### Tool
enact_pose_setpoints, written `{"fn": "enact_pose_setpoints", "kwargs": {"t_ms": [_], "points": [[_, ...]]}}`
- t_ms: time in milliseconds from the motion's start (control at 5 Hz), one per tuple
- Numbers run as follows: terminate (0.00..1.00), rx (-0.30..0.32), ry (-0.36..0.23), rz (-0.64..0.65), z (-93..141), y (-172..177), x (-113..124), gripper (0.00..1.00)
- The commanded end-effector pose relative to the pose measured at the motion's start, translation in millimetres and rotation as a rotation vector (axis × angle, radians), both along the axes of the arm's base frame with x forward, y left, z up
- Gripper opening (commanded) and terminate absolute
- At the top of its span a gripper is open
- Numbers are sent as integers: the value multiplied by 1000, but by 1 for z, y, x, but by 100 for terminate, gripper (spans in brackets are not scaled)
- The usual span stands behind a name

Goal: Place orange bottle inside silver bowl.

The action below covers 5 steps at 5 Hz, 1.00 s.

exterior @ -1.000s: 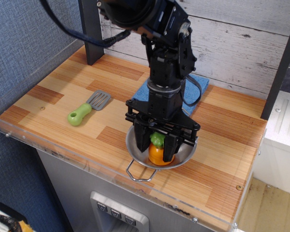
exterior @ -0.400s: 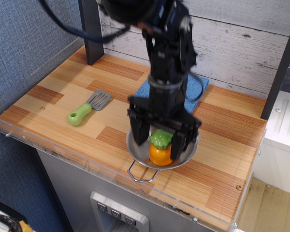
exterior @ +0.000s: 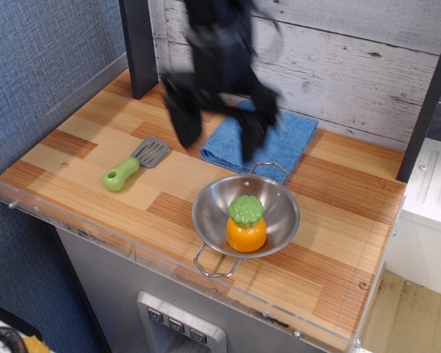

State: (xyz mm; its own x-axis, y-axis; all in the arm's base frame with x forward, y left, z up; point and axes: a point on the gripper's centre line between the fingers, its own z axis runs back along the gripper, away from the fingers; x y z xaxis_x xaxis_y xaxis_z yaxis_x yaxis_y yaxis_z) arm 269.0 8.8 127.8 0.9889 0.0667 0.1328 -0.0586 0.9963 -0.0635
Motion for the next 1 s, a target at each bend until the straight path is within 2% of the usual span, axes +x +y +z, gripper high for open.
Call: {"fn": "enact_pose_setpoints", "kwargs": {"t_ms": [0,200,600,800], "points": [[0,19,-72,37,44,62,10,100],[0,54,-34,-36,34,69,27,100],[0,85,26,-120,21,66,33,100],[100,85,26,-120,21,66,33,100]]}}
